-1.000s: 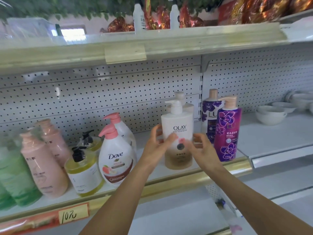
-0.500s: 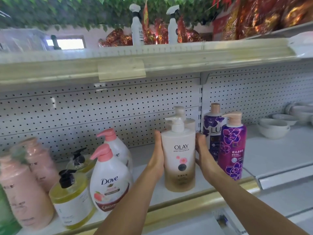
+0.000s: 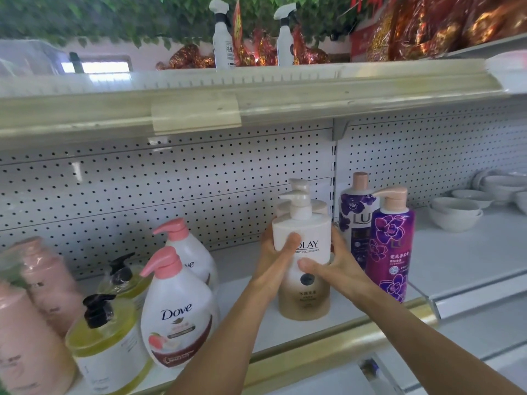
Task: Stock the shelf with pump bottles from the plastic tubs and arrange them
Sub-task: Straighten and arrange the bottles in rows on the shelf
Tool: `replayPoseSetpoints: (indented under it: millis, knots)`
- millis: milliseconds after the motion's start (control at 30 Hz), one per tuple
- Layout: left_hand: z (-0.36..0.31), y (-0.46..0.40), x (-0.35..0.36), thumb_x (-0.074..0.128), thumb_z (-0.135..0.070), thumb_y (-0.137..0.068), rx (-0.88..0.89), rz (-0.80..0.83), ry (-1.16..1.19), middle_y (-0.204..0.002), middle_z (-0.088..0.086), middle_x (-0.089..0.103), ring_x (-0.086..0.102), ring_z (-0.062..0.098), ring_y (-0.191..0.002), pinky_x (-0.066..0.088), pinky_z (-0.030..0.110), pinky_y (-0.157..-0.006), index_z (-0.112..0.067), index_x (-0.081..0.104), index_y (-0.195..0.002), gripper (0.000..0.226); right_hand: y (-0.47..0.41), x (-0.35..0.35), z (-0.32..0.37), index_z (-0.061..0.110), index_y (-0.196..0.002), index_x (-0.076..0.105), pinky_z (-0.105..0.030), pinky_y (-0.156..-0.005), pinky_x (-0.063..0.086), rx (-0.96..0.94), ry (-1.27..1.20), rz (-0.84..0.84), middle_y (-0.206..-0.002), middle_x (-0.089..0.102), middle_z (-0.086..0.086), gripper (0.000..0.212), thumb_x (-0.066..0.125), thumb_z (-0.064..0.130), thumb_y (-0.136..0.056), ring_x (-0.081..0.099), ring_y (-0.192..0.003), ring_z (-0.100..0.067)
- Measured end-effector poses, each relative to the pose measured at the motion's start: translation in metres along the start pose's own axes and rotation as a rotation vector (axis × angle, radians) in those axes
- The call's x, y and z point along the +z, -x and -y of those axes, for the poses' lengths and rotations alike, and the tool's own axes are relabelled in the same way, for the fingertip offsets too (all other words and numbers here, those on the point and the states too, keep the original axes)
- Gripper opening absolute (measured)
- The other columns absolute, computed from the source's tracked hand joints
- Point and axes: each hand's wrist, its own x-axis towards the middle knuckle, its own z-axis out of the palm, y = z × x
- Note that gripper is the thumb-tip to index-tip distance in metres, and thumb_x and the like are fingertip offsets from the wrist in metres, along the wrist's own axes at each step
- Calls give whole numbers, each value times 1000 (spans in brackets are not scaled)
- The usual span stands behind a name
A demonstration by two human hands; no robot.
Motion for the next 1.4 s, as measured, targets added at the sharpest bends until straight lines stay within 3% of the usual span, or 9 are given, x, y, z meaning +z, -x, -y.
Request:
replayPoseSetpoints:
  millis: [133,233,400,600,833,1033,1167,1333,1400]
  knots:
    - [-1,-2,-4,84,-37,-59,-35,79,0,-117,9,70,70,17,-101,55,19,-71,-11,50,-134,87,0,-9,2,44,-148,17,-31,-100,47,8,-77,133,-136,48,16,121,92,41,-53,47,-127,-5]
    - [-5,0,-4,86,-34,-53,-16,52,29,-113,3,71,71,13,-98,55,19,-70,-20,49,-131,87,0,-10,4,38,-148,20,-21,-91,46,4,-67,132,-132,49,20,117,93,30,-57,47,-124,-2]
    - [-11,14,-8,85,-36,-47,1,-16,71,-110,-2,70,71,7,-91,55,17,-66,-25,50,-127,88,3,-2,6,40,-145,26,-33,-100,48,-1,-52,109,-133,52,16,116,93,39,-51,51,-123,-6]
    - [-12,35,-30,88,-37,-51,-11,-122,28,-108,-4,72,71,8,-92,55,18,-68,-27,50,-130,89,11,23,17,38,-138,36,-18,-82,50,-50,-74,150,-123,58,18,95,92,22,-62,56,-112,0]
    - [-21,51,-49,86,-26,-58,-7,-242,-10,-97,-9,74,71,7,-87,54,17,-65,-32,56,-117,66,12,52,25,36,-129,45,-42,-78,60,-73,-199,218,-111,67,9,86,92,15,-60,65,-105,-21]
    - [-26,51,-51,84,-9,-72,6,-284,-6,-107,5,73,72,15,-92,55,22,-64,-14,57,-125,60,13,69,28,37,-135,39,-41,-78,59,-72,-251,240,-119,64,4,94,92,16,-61,66,-104,-21]
    - [-27,56,-47,85,-9,-71,32,-333,-17,-108,-1,72,71,11,-93,56,21,-65,-23,54,-122,61,16,69,33,33,-133,42,-34,-72,59,-90,-240,256,-113,66,2,82,88,14,-67,68,-98,-22]
    - [-41,71,-41,78,-12,-81,97,-358,-65,-110,-13,66,64,-10,-87,50,9,-64,-37,51,-115,51,30,69,38,34,-123,46,-14,-63,53,-66,-213,191,-111,63,2,69,86,14,-71,65,-83,5]
    - [-55,74,-42,72,-26,-87,97,-355,-174,-121,-13,57,58,-15,-92,45,5,-75,-41,48,-114,39,31,67,35,29,-126,44,-10,-62,50,-41,-172,163,-114,61,3,72,87,21,-69,62,-85,11]
